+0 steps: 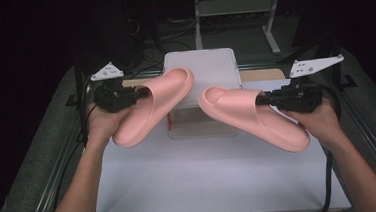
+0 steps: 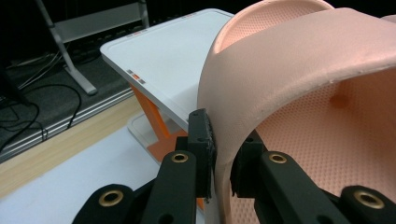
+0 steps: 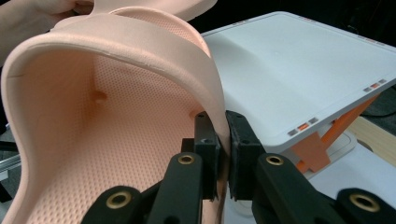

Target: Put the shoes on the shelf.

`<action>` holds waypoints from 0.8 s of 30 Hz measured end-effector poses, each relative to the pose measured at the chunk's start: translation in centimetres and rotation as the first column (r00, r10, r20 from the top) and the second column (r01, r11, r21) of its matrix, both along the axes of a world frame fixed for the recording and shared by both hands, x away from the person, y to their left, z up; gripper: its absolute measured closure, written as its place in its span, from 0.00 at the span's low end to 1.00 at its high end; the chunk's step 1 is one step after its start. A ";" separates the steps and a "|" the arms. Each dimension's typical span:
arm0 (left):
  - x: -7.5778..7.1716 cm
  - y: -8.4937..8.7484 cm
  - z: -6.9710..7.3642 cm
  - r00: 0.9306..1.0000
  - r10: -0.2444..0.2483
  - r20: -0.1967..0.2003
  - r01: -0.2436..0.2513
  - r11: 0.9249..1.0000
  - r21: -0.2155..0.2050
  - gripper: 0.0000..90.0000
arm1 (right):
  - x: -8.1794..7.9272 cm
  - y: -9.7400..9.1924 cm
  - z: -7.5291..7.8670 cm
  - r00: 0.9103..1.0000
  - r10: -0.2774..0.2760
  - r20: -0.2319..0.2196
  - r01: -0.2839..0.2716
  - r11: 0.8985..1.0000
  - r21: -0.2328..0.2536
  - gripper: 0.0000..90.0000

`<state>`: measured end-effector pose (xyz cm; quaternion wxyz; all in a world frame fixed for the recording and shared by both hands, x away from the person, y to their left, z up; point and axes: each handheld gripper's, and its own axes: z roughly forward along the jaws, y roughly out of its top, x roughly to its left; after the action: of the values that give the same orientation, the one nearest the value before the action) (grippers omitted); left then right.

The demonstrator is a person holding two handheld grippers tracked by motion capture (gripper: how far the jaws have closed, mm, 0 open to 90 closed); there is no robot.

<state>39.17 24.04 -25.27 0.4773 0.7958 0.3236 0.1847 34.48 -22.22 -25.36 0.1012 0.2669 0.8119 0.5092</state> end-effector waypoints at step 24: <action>4.0 -0.8 1.6 0.999 0.042 -0.022 -0.041 0.999 0.024 0.90 | 4.5 0.9 1.7 0.999 -0.006 -0.035 0.005 1.000 -0.026 0.93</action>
<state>43.18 23.25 -23.69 0.4603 0.7965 0.3434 0.1893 39.01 -21.33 -23.69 0.0920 0.2766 0.8193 0.4937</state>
